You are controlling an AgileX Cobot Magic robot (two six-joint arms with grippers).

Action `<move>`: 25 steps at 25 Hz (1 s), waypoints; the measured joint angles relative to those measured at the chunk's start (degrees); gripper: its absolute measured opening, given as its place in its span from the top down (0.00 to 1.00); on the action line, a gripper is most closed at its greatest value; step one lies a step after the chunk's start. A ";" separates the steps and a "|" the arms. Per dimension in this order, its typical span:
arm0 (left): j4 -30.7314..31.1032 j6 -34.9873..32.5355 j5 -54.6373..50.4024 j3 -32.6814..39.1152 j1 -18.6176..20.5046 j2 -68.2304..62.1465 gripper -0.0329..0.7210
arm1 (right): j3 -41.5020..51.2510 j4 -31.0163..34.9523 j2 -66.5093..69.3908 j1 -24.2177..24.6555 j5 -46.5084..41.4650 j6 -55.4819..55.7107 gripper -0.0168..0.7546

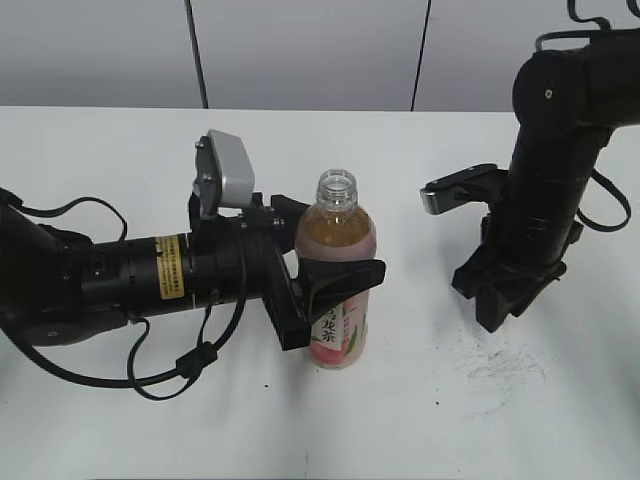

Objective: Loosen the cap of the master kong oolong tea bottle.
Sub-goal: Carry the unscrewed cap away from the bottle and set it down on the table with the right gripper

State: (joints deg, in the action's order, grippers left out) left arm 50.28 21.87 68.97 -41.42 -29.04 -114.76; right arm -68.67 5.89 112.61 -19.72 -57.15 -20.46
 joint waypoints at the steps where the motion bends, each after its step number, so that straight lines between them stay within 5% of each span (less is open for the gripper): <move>1: -0.05 0.00 0.12 0.00 0.00 -0.01 0.36 | 0.00 0.22 0.35 0.00 1.14 0.14 0.62; 12: -0.14 0.00 0.38 0.00 0.00 -0.16 0.36 | 0.04 0.73 5.95 -0.17 1.55 0.39 0.61; 20: 0.45 -0.05 0.43 0.00 0.00 -0.16 0.36 | 0.22 3.00 5.95 -0.17 2.06 0.55 0.23; 25: 0.51 -0.20 0.54 0.00 0.00 -0.16 0.34 | 0.22 3.06 5.95 -0.17 2.24 2.21 0.22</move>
State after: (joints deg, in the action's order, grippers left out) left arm 50.79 21.67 69.51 -41.42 -29.04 -114.92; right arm -68.45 8.95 118.56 -19.89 -54.91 -18.24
